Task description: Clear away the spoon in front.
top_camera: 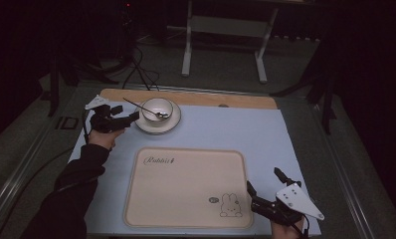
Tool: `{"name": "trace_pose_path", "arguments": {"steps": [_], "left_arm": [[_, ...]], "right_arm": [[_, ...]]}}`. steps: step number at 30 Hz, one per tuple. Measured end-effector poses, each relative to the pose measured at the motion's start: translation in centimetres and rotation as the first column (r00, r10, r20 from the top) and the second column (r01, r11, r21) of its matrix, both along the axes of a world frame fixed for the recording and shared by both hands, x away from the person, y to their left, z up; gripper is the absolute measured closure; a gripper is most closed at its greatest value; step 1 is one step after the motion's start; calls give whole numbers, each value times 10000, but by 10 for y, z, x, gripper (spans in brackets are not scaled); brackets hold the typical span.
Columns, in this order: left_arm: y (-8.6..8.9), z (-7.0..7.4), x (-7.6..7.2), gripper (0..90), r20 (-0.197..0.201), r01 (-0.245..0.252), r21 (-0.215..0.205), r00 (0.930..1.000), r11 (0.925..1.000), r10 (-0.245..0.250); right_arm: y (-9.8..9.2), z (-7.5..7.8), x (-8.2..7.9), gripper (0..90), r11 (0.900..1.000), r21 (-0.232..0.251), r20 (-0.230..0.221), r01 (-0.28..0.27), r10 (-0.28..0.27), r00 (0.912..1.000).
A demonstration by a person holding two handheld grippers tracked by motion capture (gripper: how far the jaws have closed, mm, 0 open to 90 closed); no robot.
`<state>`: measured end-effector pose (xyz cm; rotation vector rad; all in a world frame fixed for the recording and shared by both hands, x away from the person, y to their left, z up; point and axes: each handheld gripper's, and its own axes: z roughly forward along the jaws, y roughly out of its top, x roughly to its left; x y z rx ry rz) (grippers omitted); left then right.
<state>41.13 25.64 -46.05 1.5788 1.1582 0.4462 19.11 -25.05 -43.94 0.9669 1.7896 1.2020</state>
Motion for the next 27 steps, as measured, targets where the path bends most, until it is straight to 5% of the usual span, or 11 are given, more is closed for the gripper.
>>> {"name": "trace_pose_path", "arguments": {"steps": [4,11,27], "left_arm": [[3,-4,10,190,-242,-514,-138,9984,9986,511],[7,-12,27,270,-817,-1529,-567,9856,9866,1481],[9,-26,52,491,-1521,-2485,-1746,9628,9528,2232]], "right_arm": [[0,0,-1,119,10000,17,-3,23,-23,10000],[0,0,0,119,10000,7,-26,-27,27,10000],[1,-1,0,120,10000,-9,-92,-42,42,9999]]}}
